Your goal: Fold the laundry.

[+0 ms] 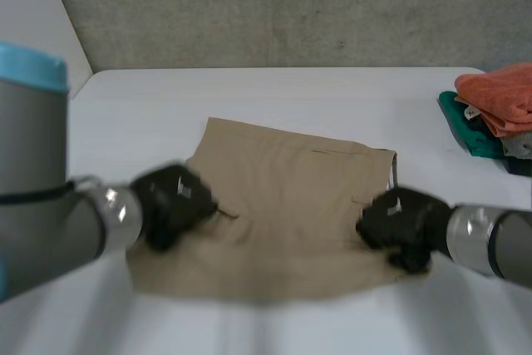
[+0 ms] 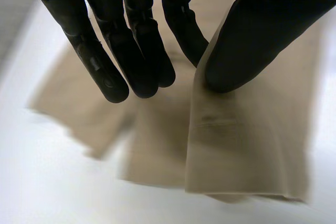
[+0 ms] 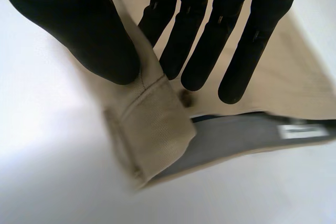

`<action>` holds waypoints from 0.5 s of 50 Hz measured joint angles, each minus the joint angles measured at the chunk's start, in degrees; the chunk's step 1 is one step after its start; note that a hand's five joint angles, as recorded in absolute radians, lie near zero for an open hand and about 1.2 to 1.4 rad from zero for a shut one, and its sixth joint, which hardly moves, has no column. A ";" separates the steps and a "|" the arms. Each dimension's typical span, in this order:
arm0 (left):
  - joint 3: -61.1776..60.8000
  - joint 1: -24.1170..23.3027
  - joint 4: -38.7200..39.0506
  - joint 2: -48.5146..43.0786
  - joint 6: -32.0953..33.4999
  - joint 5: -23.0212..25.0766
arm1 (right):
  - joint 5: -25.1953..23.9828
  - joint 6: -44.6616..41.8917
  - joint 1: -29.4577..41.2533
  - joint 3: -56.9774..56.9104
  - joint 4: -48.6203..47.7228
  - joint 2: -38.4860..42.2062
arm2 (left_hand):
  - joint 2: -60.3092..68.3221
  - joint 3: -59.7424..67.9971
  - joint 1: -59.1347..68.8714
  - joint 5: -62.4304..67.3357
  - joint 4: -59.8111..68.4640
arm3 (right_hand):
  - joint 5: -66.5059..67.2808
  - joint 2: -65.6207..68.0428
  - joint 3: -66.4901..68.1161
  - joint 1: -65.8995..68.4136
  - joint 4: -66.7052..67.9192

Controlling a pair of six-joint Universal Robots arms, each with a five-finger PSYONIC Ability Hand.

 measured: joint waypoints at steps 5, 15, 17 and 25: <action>17.54 -2.06 11.28 -11.45 -4.60 -6.61 | 2.88 15.86 0.58 -9.20 -11.52 6.31 | 0.19 0.22 0.00 0.00 0.06 | 0.14 0.00 0.00 0.76 0.00; 52.52 -2.73 21.23 -34.60 -11.67 -10.02 | 15.70 30.72 3.07 -22.01 -32.79 18.20 | 0.19 0.24 0.00 0.00 0.25 | 0.65 0.00 0.00 0.76 0.01; 59.31 -2.79 21.46 -39.43 -12.77 -10.25 | 18.38 31.02 3.67 -23.90 -36.98 20.60 | 0.19 0.25 0.00 0.00 0.26 | 0.64 0.00 0.00 0.76 0.01; 79.29 -3.25 21.32 -55.03 -15.35 -11.33 | 24.93 29.32 6.38 -29.03 -54.42 30.94 | -16.17 -15.91 -16.65 -14.10 -14.95 | -27.06 -29.04 -28.24 -26.76 -27.07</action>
